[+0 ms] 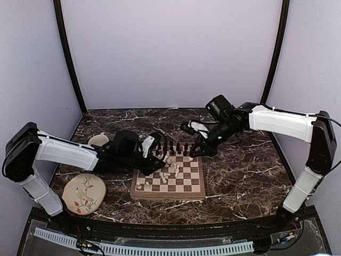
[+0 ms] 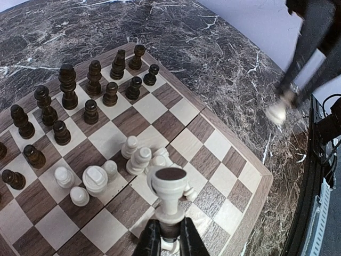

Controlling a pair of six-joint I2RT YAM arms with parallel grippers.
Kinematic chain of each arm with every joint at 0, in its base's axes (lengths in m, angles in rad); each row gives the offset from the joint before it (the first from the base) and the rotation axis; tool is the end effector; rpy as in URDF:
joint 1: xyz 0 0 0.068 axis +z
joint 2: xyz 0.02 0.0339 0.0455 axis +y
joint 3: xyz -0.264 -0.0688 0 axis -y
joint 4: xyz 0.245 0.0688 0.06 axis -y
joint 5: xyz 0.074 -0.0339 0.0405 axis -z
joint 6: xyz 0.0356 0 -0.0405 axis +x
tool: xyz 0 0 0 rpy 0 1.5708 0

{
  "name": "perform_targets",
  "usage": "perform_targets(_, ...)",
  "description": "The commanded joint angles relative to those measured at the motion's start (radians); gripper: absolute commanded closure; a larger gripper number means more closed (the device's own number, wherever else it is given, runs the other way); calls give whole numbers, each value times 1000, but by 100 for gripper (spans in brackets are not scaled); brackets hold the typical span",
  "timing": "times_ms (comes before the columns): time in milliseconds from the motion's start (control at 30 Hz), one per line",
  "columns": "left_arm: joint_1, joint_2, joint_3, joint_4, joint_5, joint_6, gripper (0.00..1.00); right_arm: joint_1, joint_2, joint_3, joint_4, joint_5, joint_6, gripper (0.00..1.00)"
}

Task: Set up the chess pieces on the board
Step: Place the pawn at h2.

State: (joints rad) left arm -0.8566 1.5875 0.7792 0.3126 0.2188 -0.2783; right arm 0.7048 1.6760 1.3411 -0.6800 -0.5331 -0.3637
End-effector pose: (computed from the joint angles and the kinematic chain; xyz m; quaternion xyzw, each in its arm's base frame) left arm 0.2121 -0.2564 0.1900 0.2970 0.8024 -0.3526 0.3788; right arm 0.2580 0.2432 0.2633 -0.5346 0.7616 0.2945 0.2179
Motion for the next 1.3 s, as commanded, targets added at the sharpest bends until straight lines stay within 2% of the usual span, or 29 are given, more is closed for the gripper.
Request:
perform_targets(0, 3, 3, -14, 22, -2, -16, 100, 120, -73, -108, 49, 188, -122, 100)
perform_targets(200, 7, 6, -21, 32, 1, -33, 100, 246, -110, -210, 65, 324, -186, 100)
perform_targets(433, 7, 7, -30, 43, 12, -40, 100, 262, -40, -204, 110, 490, -164, 100)
perform_targets(833, 7, -7, -40, 35, 11, -38, 100, 260, 27, -195, 91, 415, -142, 99)
perform_targets(1267, 7, -12, -48, 42, 14, -43, 100, 248, 42, -195, 115, 434, -135, 95)
